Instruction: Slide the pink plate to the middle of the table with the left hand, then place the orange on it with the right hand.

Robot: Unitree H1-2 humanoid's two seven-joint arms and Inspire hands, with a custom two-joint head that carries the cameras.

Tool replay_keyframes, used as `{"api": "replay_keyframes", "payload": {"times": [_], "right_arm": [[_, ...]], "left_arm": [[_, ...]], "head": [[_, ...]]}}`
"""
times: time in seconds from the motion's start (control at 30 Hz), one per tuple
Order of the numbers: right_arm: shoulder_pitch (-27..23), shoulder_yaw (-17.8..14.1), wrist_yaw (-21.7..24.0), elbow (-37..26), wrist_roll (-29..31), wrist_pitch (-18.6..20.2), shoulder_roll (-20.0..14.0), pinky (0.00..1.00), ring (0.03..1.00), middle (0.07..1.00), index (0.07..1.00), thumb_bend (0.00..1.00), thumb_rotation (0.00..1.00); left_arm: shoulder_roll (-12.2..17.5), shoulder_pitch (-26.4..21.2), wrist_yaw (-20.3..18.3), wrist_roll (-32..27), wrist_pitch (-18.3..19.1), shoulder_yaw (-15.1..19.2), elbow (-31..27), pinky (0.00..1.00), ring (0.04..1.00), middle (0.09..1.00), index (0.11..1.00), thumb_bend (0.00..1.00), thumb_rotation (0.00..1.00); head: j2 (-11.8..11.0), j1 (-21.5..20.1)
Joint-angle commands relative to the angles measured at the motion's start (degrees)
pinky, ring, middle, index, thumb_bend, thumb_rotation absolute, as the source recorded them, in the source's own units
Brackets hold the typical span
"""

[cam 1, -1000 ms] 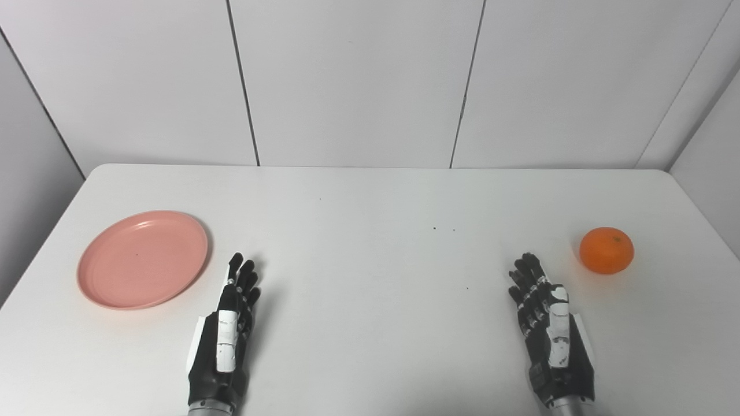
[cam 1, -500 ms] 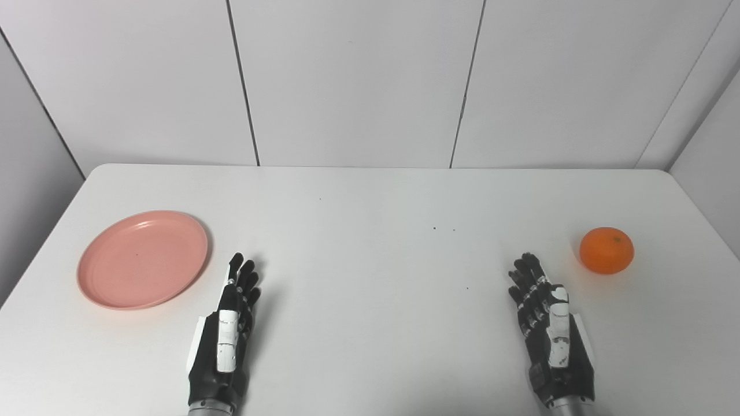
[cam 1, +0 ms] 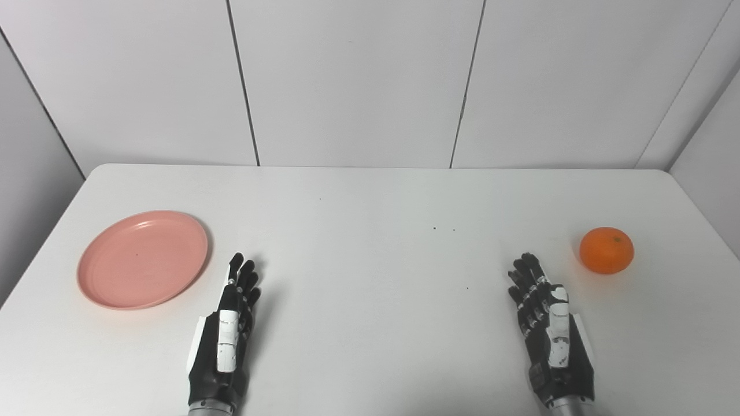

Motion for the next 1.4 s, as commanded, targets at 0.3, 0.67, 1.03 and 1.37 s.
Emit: {"api": "replay_keyframes", "payload": {"times": [0.3,0.67,1.03,1.37], "right_arm": [[0.65,-0.68,2.28,5.46,1.58,-1.47,-1.22,1.00,0.972,0.953,0.940,0.88,1.00],[0.15,-2.70,5.05,9.64,4.02,-4.04,-3.16,1.00,0.983,0.972,0.960,0.86,1.00],[-0.90,-4.22,7.49,14.16,6.03,-6.30,-5.28,1.00,1.000,0.994,0.984,0.85,1.00],[-1.88,-4.64,9.56,18.56,6.86,-9.05,-6.27,1.00,1.000,1.000,1.000,0.85,1.00]], "left_arm": [[-0.13,4.30,0.84,1.63,-2.97,-0.73,2.89,1.00,0.995,0.982,1.000,0.75,1.00],[-2.04,3.79,2.52,2.74,-6.12,-2.46,6.96,1.00,0.988,0.975,1.000,0.75,0.99],[-3.23,2.74,6.01,7.00,-10.32,-5.03,11.72,1.00,0.965,0.961,1.000,0.74,0.99],[-3.68,1.66,7.30,8.14,-12.91,-5.60,15.65,1.00,0.955,0.950,1.000,0.71,0.99]], "head": [[-2.98,3.78],[-6.69,9.88],[-10.81,16.34],[-14.64,18.46]]}}
